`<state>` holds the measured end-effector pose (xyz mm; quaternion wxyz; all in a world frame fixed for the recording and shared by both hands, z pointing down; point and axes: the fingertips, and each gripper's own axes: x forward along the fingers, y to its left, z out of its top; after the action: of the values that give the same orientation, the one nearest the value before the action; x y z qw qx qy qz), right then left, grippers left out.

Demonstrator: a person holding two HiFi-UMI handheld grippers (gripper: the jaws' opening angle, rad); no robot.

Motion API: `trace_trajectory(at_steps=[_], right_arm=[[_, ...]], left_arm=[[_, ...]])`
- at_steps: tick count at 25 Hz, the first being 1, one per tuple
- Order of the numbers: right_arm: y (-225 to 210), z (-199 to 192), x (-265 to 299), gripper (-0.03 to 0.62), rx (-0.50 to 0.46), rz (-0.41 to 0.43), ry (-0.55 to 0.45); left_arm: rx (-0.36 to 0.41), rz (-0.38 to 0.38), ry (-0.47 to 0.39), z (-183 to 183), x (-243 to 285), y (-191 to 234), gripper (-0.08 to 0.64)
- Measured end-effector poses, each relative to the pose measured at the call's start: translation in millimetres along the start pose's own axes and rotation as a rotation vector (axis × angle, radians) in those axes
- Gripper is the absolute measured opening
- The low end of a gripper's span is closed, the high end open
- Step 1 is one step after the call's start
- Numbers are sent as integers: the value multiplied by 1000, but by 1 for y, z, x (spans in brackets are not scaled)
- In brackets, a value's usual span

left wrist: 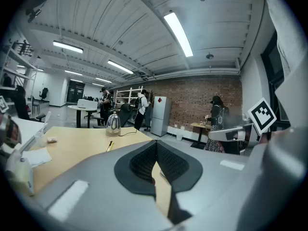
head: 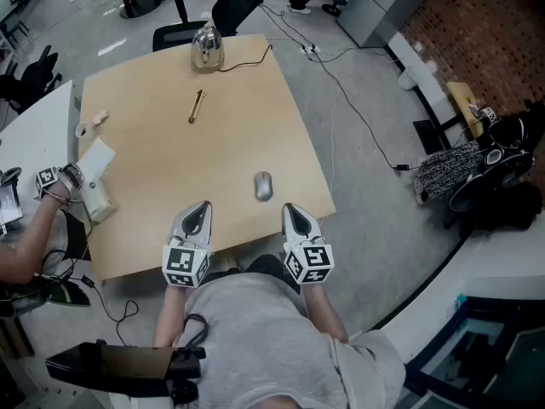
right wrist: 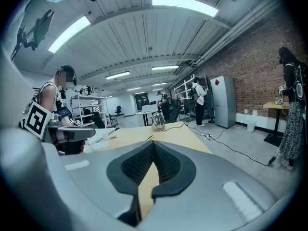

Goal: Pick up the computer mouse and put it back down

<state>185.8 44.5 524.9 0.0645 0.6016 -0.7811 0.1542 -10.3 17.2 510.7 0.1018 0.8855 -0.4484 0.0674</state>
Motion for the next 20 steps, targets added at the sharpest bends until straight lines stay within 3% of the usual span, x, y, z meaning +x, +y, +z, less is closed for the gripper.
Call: trace_trajectory(at_steps=[10, 16, 20], right_arm=[[-4, -10, 3, 6, 32, -30, 46], [-24, -29, 36, 6, 17, -68, 169], [-33, -35, 62, 6, 52, -49, 203]], left_arm=[[5, 20, 14, -9, -10, 11, 20], [-14, 45, 31, -19, -14, 14, 20], [-27, 66, 55, -34, -16, 20, 20]])
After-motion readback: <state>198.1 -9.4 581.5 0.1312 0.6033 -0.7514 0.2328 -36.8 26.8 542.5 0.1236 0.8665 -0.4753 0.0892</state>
